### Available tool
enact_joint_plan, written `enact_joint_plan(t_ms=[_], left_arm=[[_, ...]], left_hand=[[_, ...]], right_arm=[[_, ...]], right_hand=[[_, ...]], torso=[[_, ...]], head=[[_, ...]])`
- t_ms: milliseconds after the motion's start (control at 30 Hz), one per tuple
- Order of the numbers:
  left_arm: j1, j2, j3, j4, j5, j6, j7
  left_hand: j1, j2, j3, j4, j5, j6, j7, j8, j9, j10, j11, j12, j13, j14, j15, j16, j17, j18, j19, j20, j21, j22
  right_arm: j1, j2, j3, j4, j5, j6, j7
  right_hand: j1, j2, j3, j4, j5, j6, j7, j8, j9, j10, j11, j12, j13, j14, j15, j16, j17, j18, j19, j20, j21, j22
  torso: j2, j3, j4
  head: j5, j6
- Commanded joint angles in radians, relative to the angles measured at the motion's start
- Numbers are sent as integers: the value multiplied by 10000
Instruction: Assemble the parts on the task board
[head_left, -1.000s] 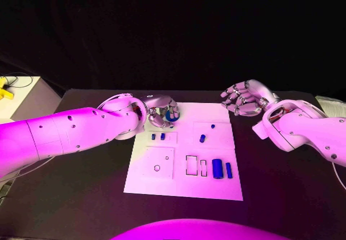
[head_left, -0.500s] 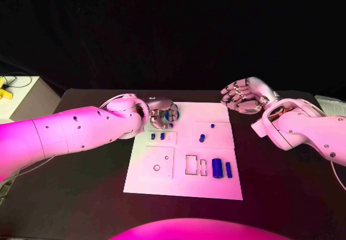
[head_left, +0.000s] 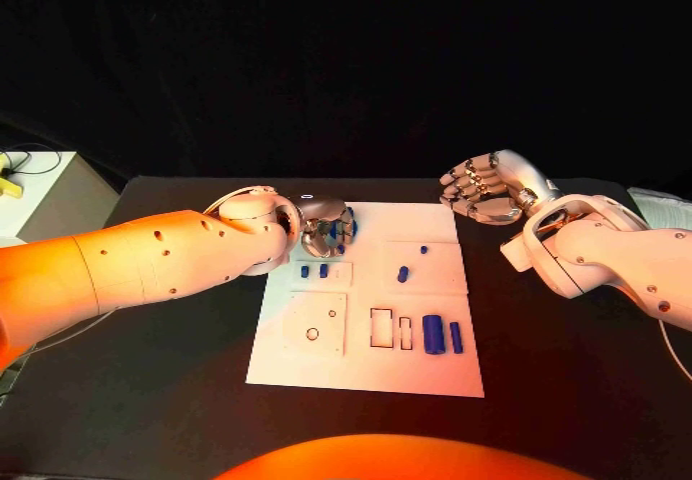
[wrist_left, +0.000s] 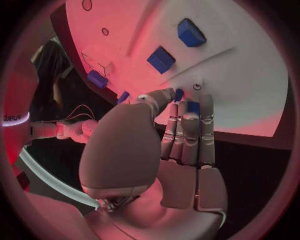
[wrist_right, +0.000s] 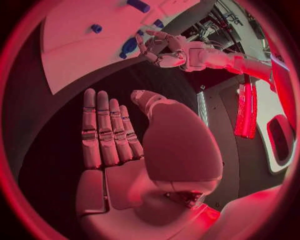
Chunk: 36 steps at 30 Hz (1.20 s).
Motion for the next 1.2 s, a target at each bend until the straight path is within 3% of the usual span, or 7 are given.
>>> enact_joint_plan(t_ms=[33, 833, 1200], left_arm=[[-7, 70, 5, -55, -76, 215, -4], [-38, 163, -9, -217, -51, 620, -36], [-57, 200, -26, -275, -43, 615, 12]], left_hand=[[-8, 118, 63, -1, -11, 109, -3, -70, -14, 73, 1, 47, -12, 56, 9, 61, 25, 154, 52, -13, 61, 16], [-115, 160, 317, -121, -43, 449, 38, -249, -159, 263, -38, -119, -152, 346, -28, 441, 463, 150, 24, -54, 345, 186], [-180, 284, 486, -207, -56, 738, 41, -351, -197, 623, -106, -328, -279, 650, -76, 725, 848, 157, 56, -70, 540, 292]], right_arm=[[-3, 0, 2, 32, 56, -31, 224], [-3, 16, 2, 66, 79, 21, 205], [-3, 12, 2, 86, 83, 33, 205]], right_hand=[[16, 74, 4, -49, 45, -3, 94, -63, -18, 32, 48, -54, -18, -5, 8, -60, -19, 113, -59, -6, -43, -38], [-12, 71, -6, -55, 51, -14, 119, -71, -29, 28, 64, -59, -72, 24, 20, -143, -82, 113, -55, 5, -41, -188], [-18, 72, -8, -57, 53, -16, 125, -72, -31, 25, 68, -61, -84, 28, 25, -166, -98, 113, -57, 9, -41, -228]], torso=[[-4, 4, 5], [-18, 5, 9], [-16, -2, 12]], head=[[-5, -11], [-29, -119], [-29, -140]])
